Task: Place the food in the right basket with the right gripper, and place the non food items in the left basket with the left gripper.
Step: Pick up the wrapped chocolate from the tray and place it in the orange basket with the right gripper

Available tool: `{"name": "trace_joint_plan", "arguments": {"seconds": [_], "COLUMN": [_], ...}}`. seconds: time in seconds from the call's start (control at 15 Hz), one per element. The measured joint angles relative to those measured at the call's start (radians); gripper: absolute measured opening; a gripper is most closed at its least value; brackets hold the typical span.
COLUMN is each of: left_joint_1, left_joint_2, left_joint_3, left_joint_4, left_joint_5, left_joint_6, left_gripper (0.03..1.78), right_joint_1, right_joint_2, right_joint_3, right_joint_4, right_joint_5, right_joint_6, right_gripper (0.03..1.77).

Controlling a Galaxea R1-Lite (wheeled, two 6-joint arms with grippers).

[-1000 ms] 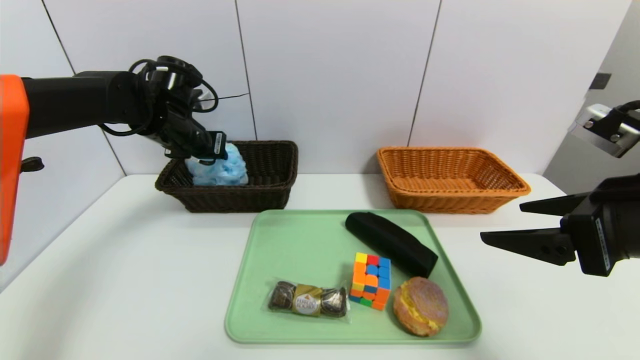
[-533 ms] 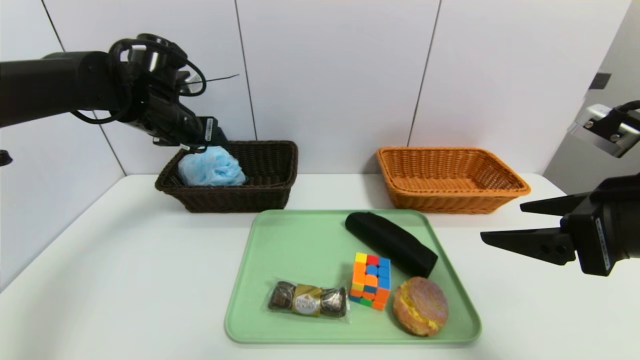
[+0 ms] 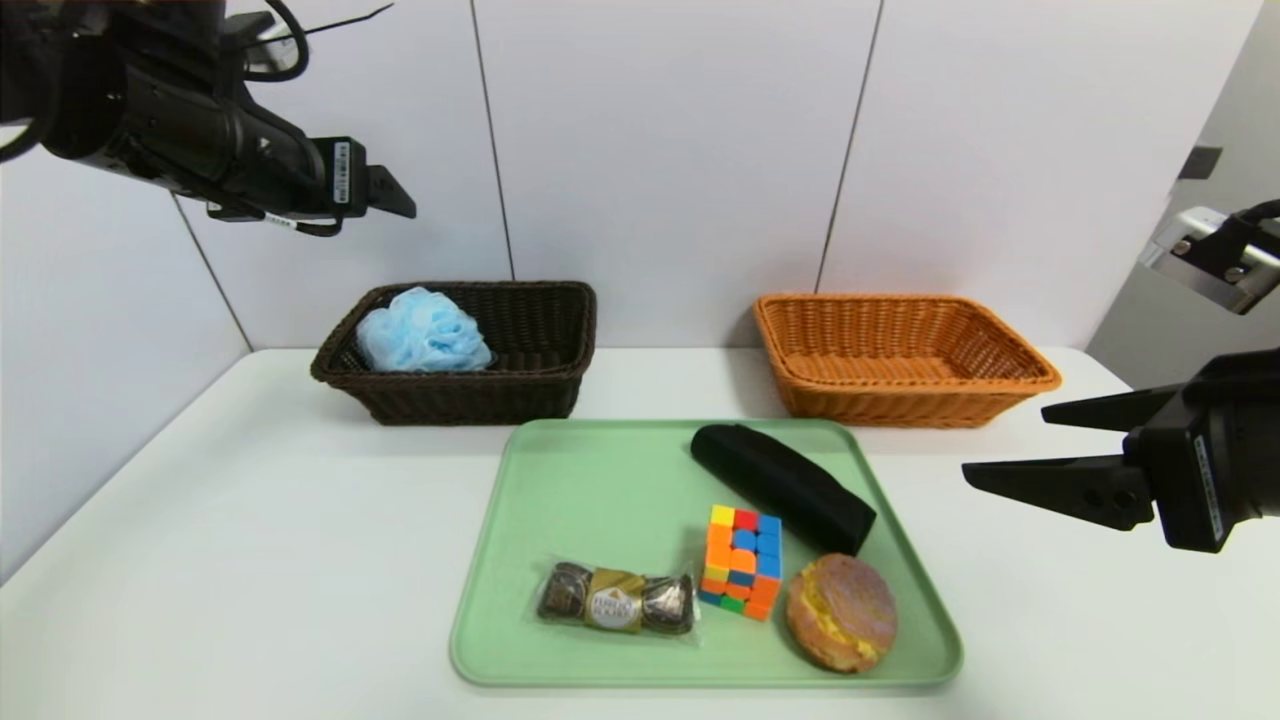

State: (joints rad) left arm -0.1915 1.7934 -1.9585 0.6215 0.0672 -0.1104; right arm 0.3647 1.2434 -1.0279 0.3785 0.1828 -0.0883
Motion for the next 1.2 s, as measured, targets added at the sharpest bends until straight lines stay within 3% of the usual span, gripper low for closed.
{"name": "trace_joint_plan", "arguments": {"seconds": [0.2,0.53,0.87,1.2], "left_joint_1": [-0.079,-0.261,-0.293,-0.292], "left_joint_2": [-0.082,-0.213,-0.305,-0.375], "left_joint_3": [0.059,0.304,0.417,0.486], "left_joint_4": [0.087,0.103,0.106,0.110], "left_joint_5": [-0.003,0.000,0.006,0.040], "left_joint_6": [-0.047,-0.179,-0.184,-0.181], "left_gripper": [1.63,1.66,1.67,1.69], "right_joint_1": [0.000,0.004,0.084,0.219], "right_joint_2": [0.000,0.037,0.152,0.309], "right_joint_3": [0.000,-0.012,-0.060,-0.191], "right_joint_4": [0.000,-0.063,-0.145,-0.144], "right_joint_5": [0.000,-0.001,0.003,0.064], "right_joint_6": [0.000,-0.007,-0.065,-0.152], "right_gripper": [1.70,1.70,1.70,1.70]}}
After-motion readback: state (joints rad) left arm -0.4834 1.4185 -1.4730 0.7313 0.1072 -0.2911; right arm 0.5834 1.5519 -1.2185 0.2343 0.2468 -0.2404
